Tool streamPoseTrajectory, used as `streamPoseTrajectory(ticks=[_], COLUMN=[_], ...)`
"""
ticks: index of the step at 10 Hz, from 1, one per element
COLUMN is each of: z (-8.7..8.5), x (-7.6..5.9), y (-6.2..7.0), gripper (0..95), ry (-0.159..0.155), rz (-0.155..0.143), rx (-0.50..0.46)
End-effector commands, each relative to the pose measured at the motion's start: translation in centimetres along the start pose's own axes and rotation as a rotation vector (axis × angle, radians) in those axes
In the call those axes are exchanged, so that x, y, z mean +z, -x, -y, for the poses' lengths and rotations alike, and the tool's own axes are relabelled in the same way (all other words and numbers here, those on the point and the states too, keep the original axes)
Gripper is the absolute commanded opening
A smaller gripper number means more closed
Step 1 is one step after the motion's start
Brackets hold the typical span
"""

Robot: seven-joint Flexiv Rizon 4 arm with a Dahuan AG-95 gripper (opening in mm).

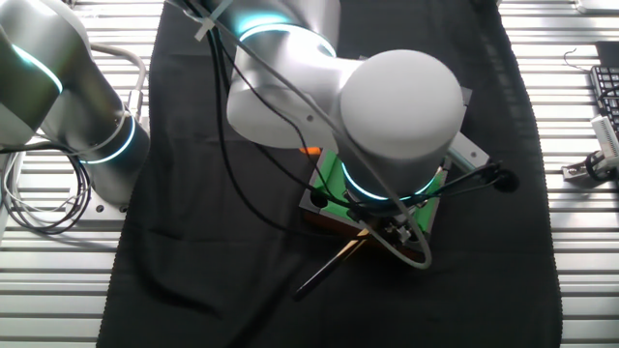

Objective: Hit the pool ball

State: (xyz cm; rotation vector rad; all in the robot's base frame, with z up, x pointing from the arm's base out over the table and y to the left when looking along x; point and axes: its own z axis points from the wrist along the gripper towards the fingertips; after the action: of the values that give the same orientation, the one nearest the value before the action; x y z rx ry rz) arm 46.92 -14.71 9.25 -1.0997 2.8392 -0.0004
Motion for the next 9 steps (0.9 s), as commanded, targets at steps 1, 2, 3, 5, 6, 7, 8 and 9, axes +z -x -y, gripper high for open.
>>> streamPoseTrajectory(ticks=[1,2,3,5,6,7,8,9], z=[-0.02,0.03,0.10,0.19,0.20,0.22,0.22,0.23], x=[0.05,0.10,0.17,0.28,0.29,0.31,0.31,0.32], y=[-0.02,-0.02,-0.01,0.00,0.01,0.01,0.01,0.01], gripper=[0.0,0.0,0.0,0.0,0.0,0.0,0.0,0.0], ry=[-0.003,-0.002,0.002,0.006,0.006,0.005,0.005,0.005], rz=[-0.001,-0.003,-0.008,-0.015,-0.015,-0.015,-0.015,-0.016], rx=[0.001,-0.001,-0.002,-0.008,-0.008,-0.009,-0.009,-0.011])
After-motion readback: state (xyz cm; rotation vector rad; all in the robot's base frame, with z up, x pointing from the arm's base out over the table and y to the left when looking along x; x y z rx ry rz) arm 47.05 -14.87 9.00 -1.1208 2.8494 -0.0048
